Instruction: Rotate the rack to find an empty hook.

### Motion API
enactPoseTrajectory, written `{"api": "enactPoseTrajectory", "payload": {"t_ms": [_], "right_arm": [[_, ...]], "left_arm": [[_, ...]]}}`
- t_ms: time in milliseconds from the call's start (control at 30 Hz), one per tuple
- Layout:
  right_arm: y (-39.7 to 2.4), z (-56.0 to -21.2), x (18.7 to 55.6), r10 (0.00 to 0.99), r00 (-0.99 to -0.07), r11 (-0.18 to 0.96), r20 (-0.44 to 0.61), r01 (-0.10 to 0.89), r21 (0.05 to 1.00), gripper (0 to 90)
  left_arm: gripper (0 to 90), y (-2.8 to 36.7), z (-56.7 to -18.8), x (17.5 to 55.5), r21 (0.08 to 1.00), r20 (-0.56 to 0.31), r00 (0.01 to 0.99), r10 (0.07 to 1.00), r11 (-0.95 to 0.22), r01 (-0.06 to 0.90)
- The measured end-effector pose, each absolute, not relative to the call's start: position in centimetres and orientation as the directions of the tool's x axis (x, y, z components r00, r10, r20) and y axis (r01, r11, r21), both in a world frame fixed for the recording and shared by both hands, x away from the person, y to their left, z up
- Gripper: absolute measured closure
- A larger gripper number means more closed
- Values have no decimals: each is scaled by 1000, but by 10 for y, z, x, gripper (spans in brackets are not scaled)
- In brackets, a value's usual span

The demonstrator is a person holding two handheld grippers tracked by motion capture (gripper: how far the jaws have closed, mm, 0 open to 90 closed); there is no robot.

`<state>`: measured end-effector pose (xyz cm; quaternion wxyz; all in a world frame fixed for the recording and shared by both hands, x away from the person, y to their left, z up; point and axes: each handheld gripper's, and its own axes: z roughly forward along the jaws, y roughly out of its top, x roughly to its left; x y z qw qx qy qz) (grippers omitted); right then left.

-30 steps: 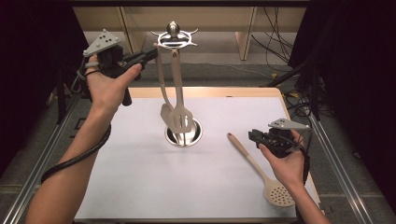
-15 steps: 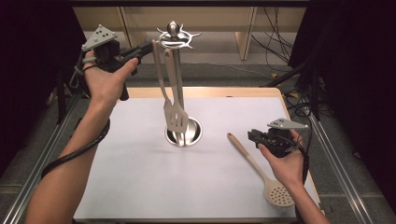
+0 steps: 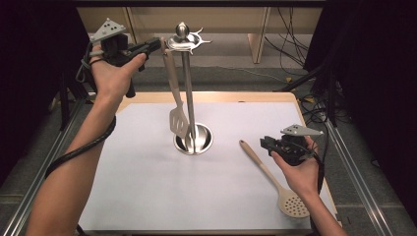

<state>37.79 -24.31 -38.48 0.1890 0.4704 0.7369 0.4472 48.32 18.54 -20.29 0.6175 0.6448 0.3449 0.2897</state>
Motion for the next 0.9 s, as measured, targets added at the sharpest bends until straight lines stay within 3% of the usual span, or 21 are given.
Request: {"api": "enactPoseTrajectory", "payload": {"t_ms": [333, 400, 633, 900], "right_arm": [[-243, -384, 379, 861, -487, 156, 149, 531, 833, 758], [-245, -384, 381, 856, -505, 191, 110, 506, 841, 757], [-245, -385, 380, 860, -495, 177, 122, 513, 840, 749], [-246, -385, 381, 858, -505, 211, 95, 516, 830, 737]], "left_arm": [[894, 186, -200, 496, 996, -48, 608, 792, -12, 94], [894, 186, -200, 497, 994, -67, 608, 791, -3, 112], [894, 185, -198, 503, 995, -24, 618, 786, -42, 93], [890, 187, -201, 500, 995, -57, 614, 788, -7, 102]]}}
